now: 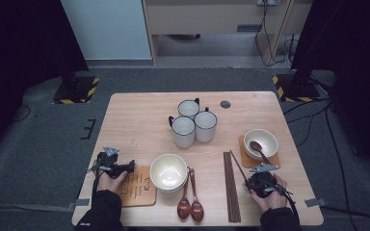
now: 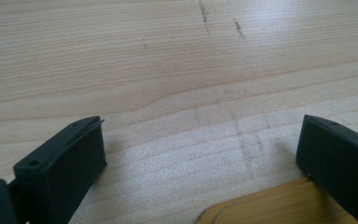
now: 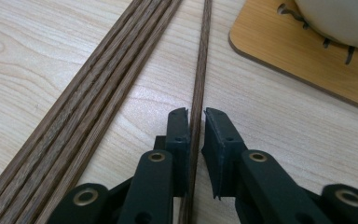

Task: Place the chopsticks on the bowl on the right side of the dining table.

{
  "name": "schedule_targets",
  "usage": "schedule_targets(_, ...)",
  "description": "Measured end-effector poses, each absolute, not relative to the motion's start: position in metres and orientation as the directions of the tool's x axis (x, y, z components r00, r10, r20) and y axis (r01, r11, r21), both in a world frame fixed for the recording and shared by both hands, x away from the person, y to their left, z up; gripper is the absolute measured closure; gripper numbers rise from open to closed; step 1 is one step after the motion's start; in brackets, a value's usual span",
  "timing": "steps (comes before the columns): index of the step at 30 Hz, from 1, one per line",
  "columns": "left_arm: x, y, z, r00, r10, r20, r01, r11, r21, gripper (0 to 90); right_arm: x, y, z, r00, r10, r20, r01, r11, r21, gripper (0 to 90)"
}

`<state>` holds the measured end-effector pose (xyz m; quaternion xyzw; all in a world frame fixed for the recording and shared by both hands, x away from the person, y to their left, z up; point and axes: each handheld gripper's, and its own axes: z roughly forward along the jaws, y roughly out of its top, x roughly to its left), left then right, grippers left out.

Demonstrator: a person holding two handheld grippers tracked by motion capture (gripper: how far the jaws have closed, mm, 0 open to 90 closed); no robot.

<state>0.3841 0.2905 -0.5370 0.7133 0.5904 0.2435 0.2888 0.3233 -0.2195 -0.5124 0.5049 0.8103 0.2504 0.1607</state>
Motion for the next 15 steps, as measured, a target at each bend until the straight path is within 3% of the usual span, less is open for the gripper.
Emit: schedule_targets(15, 0.3840, 0.2905, -0.5370, 0.184, 0.983, 0.006, 0.702, -0.136, 0.699, 0.1, 0.3287, -0.2231, -0.5119, -0.412, 0.910, 0.036, 0.758, 0.321, 0.568, 85.0)
